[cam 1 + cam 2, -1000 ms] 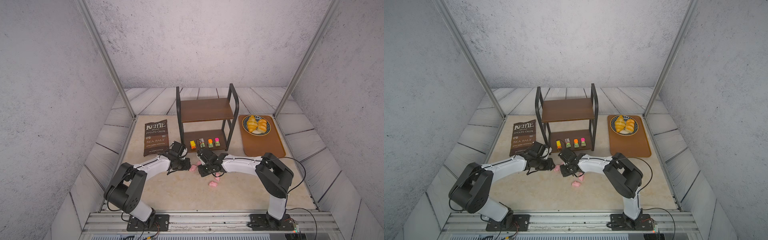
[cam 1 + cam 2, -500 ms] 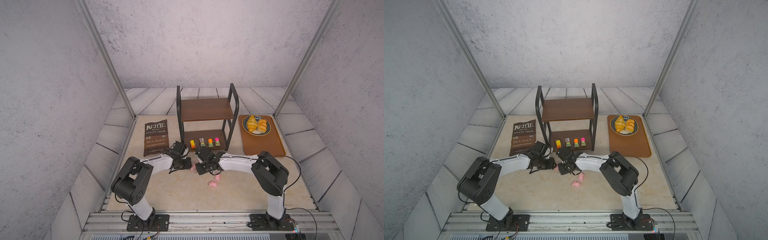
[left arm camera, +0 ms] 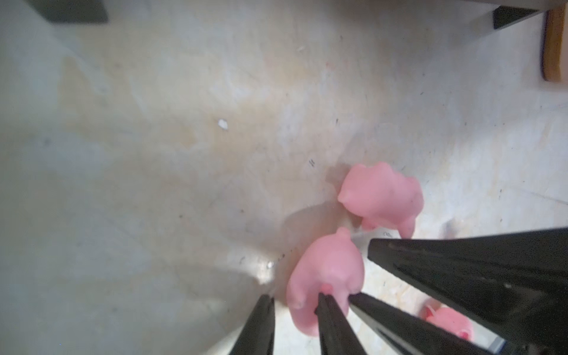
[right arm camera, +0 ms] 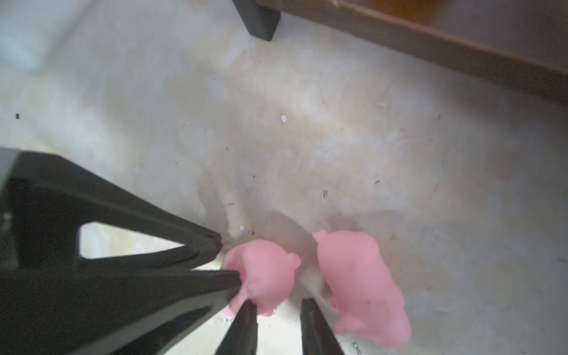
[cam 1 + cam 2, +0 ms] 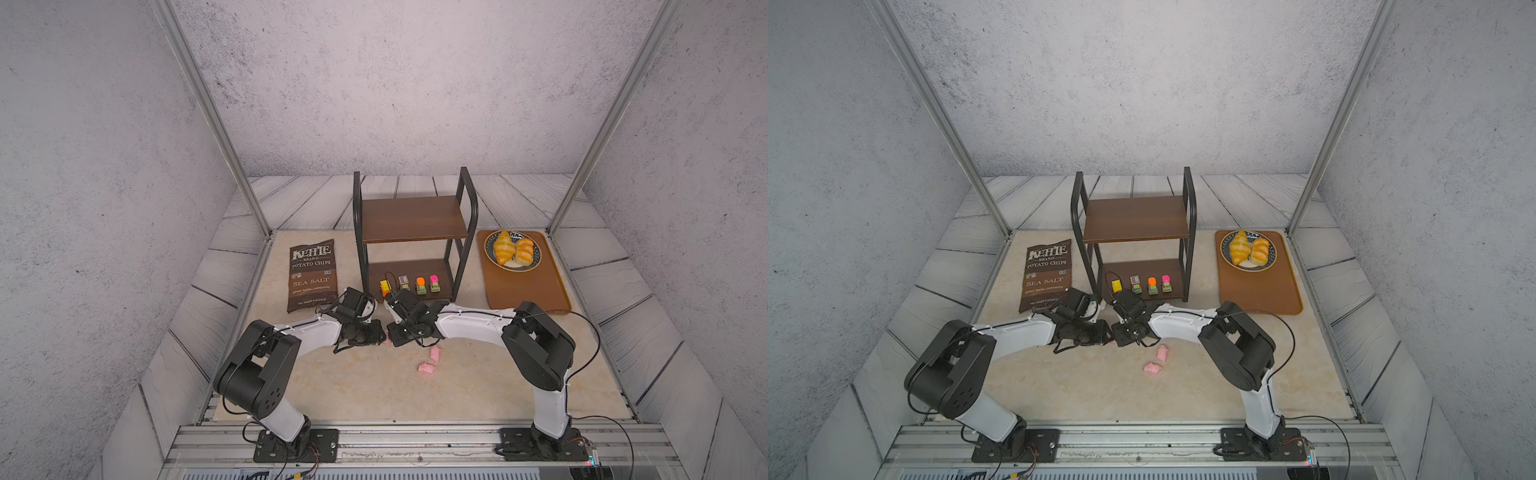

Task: Organize plastic toys on shelves
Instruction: Adjust the plastic toy at the center of the board.

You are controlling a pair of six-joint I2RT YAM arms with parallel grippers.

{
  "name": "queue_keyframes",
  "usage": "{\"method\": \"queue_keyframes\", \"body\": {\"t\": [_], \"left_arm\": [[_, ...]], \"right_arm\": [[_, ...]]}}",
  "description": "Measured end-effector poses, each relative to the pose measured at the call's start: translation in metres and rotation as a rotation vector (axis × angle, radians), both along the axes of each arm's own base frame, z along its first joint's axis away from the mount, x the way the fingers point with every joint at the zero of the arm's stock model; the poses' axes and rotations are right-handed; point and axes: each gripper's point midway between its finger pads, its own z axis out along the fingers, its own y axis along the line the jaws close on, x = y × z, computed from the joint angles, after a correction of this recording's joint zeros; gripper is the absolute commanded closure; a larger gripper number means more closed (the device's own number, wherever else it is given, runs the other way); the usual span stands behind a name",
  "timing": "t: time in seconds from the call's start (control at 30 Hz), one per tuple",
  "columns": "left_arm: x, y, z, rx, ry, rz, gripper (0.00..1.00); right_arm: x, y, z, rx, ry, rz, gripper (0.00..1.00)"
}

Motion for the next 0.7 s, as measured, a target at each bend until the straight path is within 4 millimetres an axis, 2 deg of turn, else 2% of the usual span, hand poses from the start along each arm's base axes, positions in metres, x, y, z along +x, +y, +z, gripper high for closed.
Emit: {"method": "queue_keyframes", "body": {"t": [0.17, 0.3, 0.43, 0.7], "left_arm": [[-0.016, 0.002, 0.016, -0.017, 0.011, -0.01, 0.65], [-0.012, 0.01, 0.03, 0.007, -0.03, 0.016, 0.65], [-0.006, 0.017, 0.027, 0.063, -0.035, 0.044, 0.72], [-0.002, 0.018, 0.007, 0.1, -0.004, 0.042, 0.72]], "right_arm": [[-0.007, -0.008, 0.002, 0.014, -0.007, 0.001, 0.69], [-0.011, -0.018, -0.002, -0.009, -0.002, -0.007, 0.7], [-0.01, -0.023, -0.004, -0.036, -0.004, -0.029, 0.73], [0.0, -0.026, 0.003, -0.06, -0.031, -0.073, 0.75]]}}
